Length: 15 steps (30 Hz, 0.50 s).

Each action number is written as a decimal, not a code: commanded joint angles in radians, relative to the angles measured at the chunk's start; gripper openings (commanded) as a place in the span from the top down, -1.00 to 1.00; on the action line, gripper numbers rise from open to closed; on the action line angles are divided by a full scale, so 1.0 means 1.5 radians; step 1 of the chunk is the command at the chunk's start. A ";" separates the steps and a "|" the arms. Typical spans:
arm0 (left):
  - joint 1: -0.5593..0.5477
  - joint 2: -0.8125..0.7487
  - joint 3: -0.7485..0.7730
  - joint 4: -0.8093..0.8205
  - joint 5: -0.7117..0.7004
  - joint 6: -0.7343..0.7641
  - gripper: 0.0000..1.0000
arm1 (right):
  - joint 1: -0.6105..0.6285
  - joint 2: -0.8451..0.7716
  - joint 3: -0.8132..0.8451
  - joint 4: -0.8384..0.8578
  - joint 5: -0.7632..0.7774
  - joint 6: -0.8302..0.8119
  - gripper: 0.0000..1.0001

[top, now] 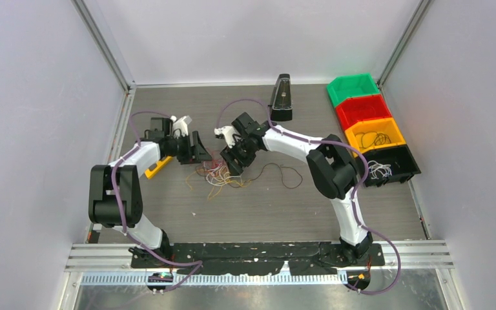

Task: Untangle the cables

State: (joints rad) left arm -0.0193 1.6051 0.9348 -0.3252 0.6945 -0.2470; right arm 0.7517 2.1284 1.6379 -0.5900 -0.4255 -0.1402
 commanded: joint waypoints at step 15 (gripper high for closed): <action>-0.048 0.000 -0.036 0.004 -0.010 0.019 0.03 | -0.006 -0.093 -0.079 0.033 0.009 -0.045 0.89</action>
State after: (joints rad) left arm -0.0986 1.6062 0.8616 -0.3225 0.6910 -0.2512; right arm 0.7506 2.1136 1.5433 -0.5716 -0.4023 -0.1844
